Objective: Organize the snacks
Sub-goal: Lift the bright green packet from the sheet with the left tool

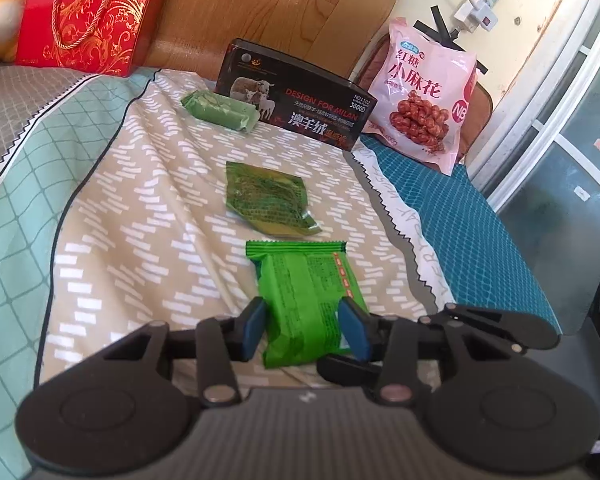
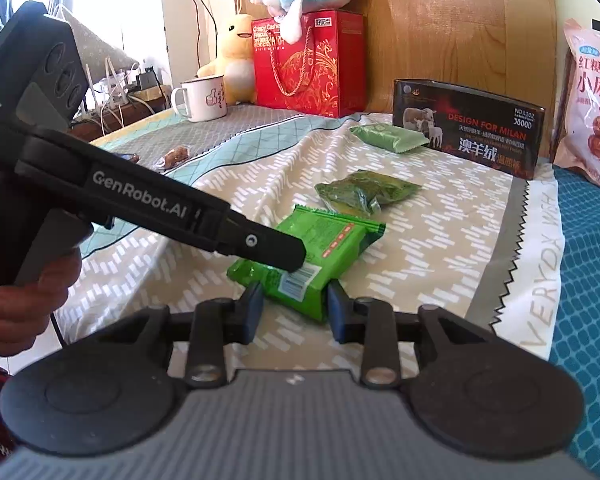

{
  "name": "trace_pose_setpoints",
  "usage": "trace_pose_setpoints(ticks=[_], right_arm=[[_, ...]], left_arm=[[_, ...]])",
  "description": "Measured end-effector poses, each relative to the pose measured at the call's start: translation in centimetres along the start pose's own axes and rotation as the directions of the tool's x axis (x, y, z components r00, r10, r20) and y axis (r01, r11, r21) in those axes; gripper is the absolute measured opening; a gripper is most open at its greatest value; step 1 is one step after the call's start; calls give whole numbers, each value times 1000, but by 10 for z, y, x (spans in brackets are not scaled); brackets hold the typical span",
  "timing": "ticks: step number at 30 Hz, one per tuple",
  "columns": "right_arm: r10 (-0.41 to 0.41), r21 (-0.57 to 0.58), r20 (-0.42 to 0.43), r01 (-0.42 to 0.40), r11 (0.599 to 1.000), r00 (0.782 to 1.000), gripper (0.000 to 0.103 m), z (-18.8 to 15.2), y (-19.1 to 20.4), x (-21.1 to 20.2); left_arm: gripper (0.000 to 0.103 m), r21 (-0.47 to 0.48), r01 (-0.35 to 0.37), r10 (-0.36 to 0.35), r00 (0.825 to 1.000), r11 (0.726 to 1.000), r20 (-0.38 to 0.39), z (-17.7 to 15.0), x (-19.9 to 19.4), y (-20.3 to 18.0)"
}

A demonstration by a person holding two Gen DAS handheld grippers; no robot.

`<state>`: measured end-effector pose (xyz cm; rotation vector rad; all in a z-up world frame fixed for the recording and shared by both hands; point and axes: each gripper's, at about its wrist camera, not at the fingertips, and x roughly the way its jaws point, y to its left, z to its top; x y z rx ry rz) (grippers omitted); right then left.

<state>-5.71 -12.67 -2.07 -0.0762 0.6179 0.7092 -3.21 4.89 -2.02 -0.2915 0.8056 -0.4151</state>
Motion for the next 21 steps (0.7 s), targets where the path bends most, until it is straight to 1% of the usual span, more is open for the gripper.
trace_pose_setpoints(ticks=[4,8,13,16,19,21], right_arm=[[-2,9,5,2,1000,1000,37,2,-1,1],[-5,53,-19,6,999,1000,37,15,-10,11],[-33,118,-16,34,992,999,33,31,-31,29],[-55,158,-6,56,986,998,33,38,-43,37],[-66,179,5,64,982,998,33,37,-46,40],[-60,171,17,56,984,998,36,33,-45,38]], left_arm=[[40,4,-19,19,1000,1000,0,3,3,-2],[42,15,-41,42,999,999,-21,22,16,-2],[42,7,-21,22,999,1000,-36,54,41,8],[41,-20,-1,0,999,1000,-42,70,59,13],[41,-23,-14,13,999,1000,-33,73,63,10],[42,-2,-20,20,1000,1000,-18,67,61,8]])
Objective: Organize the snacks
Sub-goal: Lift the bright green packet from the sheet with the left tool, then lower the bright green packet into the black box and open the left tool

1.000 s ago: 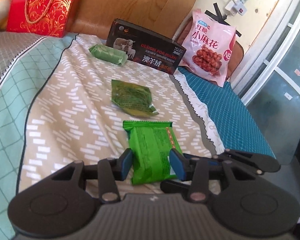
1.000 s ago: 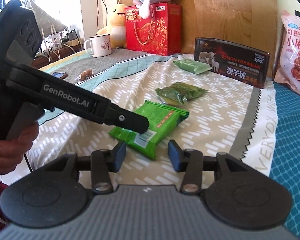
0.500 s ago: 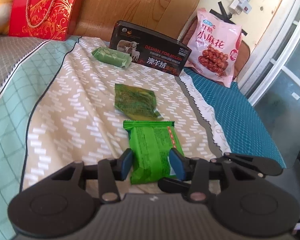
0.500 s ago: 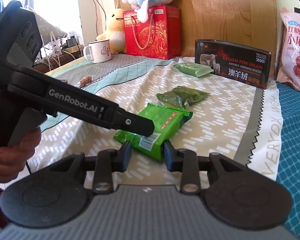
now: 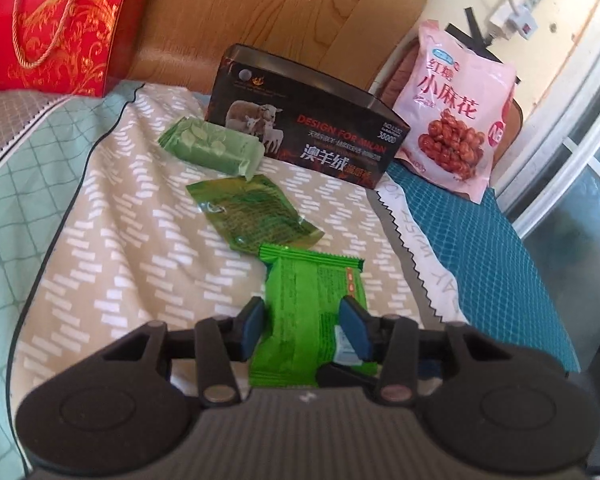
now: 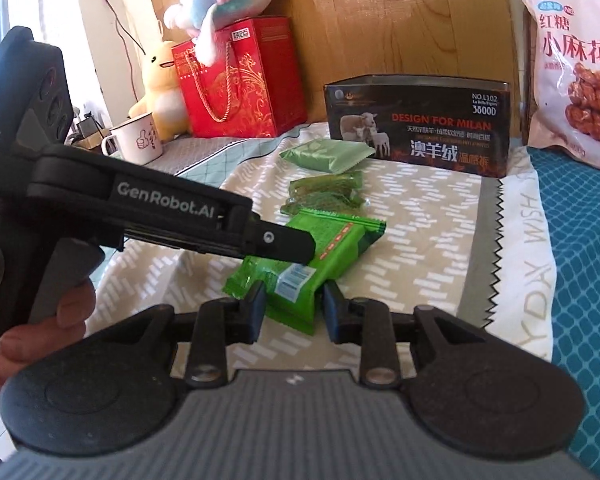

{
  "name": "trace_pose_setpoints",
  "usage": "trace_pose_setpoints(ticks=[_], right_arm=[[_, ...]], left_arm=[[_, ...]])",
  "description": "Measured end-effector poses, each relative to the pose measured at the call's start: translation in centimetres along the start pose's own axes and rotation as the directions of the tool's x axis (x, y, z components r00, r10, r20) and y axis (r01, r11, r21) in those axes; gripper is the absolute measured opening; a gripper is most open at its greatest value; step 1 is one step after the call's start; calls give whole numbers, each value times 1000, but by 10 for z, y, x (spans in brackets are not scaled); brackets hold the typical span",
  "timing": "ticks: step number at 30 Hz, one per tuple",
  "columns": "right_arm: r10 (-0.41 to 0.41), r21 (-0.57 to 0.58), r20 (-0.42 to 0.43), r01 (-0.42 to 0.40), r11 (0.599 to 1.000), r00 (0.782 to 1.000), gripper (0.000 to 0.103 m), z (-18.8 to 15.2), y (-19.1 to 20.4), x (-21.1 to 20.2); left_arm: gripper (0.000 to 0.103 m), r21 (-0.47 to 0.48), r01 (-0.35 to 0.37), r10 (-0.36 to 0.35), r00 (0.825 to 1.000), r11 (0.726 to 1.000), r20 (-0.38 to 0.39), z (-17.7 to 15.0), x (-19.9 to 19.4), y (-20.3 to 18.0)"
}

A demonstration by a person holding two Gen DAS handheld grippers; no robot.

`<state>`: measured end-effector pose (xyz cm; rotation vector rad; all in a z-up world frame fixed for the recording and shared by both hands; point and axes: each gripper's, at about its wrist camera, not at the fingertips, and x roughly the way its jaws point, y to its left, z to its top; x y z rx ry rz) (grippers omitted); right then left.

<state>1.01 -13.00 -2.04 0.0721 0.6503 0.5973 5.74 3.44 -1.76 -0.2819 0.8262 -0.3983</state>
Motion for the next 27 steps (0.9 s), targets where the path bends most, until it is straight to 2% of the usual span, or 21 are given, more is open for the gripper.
trace_pose_setpoints(ticks=[6,12,14,18,23,27], right_arm=[[16,-39,14,-16,999,1000,39,-4,6,-4],[-13,-134,19,15,991,1000,42,-8,20,-5],[-16,-140,20,18,990,1000,42,-9,20,-5],[-35,-144,32,39,989,999,36,-10,22,-7],[-50,-155,86,63,986,995,35,-7,24,-15],[-74,-147,153,96,984,986,35,15,15,-24]], left_arm=[[45,-24,26,-25,999,999,21,-16,-17,8],[42,-14,22,-21,999,1000,36,-22,-23,7],[41,-19,21,-20,999,1000,40,-23,-23,7],[37,-41,17,-16,999,999,31,-23,-28,6],[37,-16,19,-18,999,1000,45,-10,-37,-6],[37,36,39,-42,995,999,89,20,-41,-24]])
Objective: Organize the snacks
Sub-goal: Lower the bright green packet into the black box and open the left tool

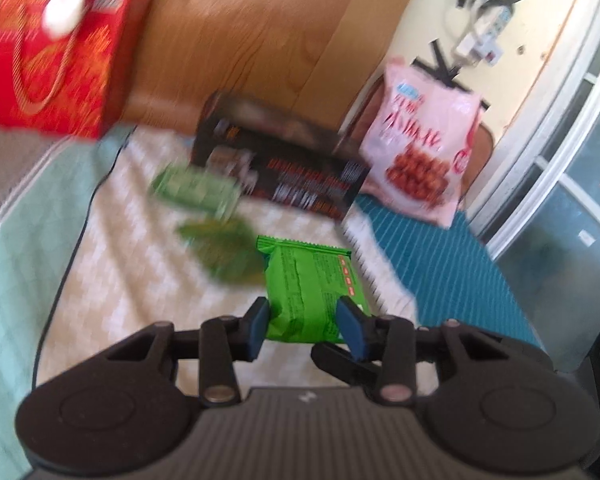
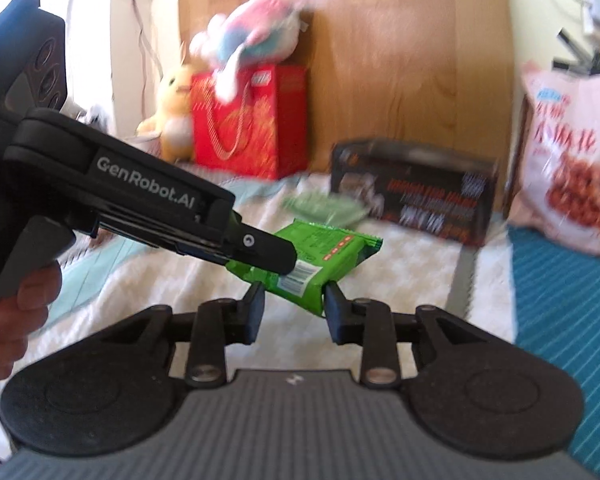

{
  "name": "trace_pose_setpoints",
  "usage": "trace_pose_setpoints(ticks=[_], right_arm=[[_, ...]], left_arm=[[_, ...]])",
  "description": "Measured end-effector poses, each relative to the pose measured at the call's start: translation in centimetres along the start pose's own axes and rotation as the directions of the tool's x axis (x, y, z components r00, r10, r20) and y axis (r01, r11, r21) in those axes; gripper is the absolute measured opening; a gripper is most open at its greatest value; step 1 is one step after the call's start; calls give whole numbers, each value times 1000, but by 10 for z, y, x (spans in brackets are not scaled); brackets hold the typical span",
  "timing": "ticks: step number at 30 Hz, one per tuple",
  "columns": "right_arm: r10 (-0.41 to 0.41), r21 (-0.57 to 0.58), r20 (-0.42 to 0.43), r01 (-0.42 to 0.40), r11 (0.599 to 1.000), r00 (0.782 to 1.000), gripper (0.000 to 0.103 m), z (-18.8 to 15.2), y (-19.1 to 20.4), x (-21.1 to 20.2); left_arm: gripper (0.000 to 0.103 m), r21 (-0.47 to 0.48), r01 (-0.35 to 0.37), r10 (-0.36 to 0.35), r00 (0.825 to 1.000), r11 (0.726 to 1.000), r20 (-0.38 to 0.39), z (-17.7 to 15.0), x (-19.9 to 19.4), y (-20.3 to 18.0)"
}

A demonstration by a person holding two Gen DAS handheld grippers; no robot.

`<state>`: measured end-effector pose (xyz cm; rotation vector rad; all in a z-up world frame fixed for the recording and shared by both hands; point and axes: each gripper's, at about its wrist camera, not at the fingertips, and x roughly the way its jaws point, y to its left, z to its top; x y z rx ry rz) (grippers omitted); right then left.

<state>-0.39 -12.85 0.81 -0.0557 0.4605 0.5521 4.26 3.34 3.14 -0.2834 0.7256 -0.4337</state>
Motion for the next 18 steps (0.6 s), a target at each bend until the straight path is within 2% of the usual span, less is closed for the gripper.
trace_pose_setpoints(ticks=[5,8,10,13,18], right_arm=[[-58,-49,87,62,997,995,35,44,-21,9],[-92,-73,112,101,992,989,35,79,-43,35],[-113,-81,105,122,989,988,35,100,-63,60],[-129,-45,60,131,990,990,35,118,-94,94],[-176,-73,-17,174,982,984,35,114,-122,135]], left_arm=[[37,79,1,-7,997,997,79,57,7,-19],[37,90,-2,-8,994,996,105,107,27,-19],[37,85,3,-12,995,996,101,135,49,-13],[37,33,11,-13,997,999,72,160,85,-1],[37,-19,4,-4,1000,1000,22,164,142,10]])
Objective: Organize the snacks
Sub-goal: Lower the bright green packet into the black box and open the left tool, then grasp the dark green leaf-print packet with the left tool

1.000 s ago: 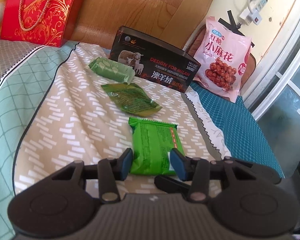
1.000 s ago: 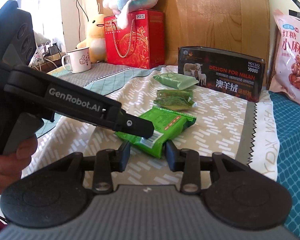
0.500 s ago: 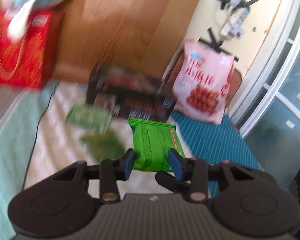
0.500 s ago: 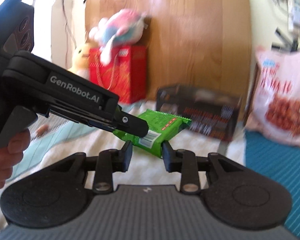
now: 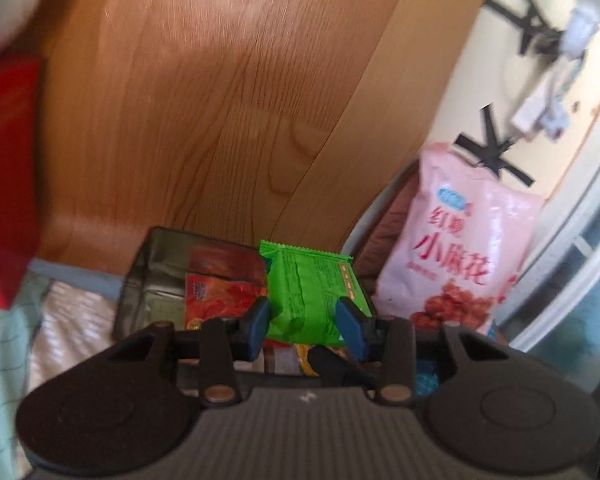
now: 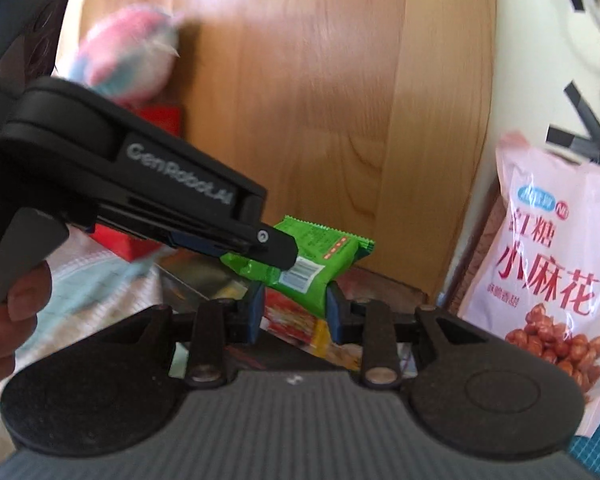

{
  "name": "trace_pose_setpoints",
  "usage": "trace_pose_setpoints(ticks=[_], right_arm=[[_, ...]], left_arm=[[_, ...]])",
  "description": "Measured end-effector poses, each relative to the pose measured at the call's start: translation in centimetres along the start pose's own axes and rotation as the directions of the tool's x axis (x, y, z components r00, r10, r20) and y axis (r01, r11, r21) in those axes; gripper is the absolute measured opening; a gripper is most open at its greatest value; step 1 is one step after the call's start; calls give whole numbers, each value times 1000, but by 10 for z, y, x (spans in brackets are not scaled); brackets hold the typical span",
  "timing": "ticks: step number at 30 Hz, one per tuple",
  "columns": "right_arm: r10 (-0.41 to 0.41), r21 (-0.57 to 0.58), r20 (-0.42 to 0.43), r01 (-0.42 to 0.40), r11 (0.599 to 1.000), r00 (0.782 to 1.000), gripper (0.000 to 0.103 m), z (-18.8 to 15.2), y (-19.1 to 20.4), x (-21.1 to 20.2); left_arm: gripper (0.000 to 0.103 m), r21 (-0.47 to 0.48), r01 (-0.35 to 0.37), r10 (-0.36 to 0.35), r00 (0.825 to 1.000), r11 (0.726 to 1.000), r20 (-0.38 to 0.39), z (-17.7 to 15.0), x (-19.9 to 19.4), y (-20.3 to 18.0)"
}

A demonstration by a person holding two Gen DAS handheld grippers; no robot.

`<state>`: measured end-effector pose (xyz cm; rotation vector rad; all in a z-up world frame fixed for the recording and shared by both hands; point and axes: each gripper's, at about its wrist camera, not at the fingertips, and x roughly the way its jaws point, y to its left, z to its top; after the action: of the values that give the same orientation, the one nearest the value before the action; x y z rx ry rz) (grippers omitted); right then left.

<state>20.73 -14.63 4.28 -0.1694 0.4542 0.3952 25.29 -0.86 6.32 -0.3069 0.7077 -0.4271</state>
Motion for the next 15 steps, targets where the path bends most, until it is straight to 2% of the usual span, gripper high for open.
trace_pose_setpoints(ticks=[2,6,8,9,11,13,15], right_arm=[[-13,-3,-25,12,1000,1000,36,-6,-5,11],[-52,-16,-28,51,999,998,48,-13,-12,21],[-67,-24,-5,67,997,998,50,-14,-11,16],[-74,-6,32,74,997,997,50,-18,-10,-1],[-72,13,51,71,997,996,49,-21,-11,-11],[-8,74,91,2,997,996,49,-29,-11,-35],[125,117,64,-131,984,990,49,-41,-3,-47]], left_arm=[[37,-18,0,0,1000,1000,-16,-1,17,3],[38,-49,-9,6,999,999,-44,-4,37,5],[39,-44,-5,3,999,999,-39,-6,30,8],[39,-37,-3,2,1000,999,-25,-7,21,11],[39,-43,14,-13,1000,999,14,-8,-5,19],[39,-65,31,-28,999,997,46,-16,-37,31],[39,-92,28,-24,998,995,50,-32,-62,42]])
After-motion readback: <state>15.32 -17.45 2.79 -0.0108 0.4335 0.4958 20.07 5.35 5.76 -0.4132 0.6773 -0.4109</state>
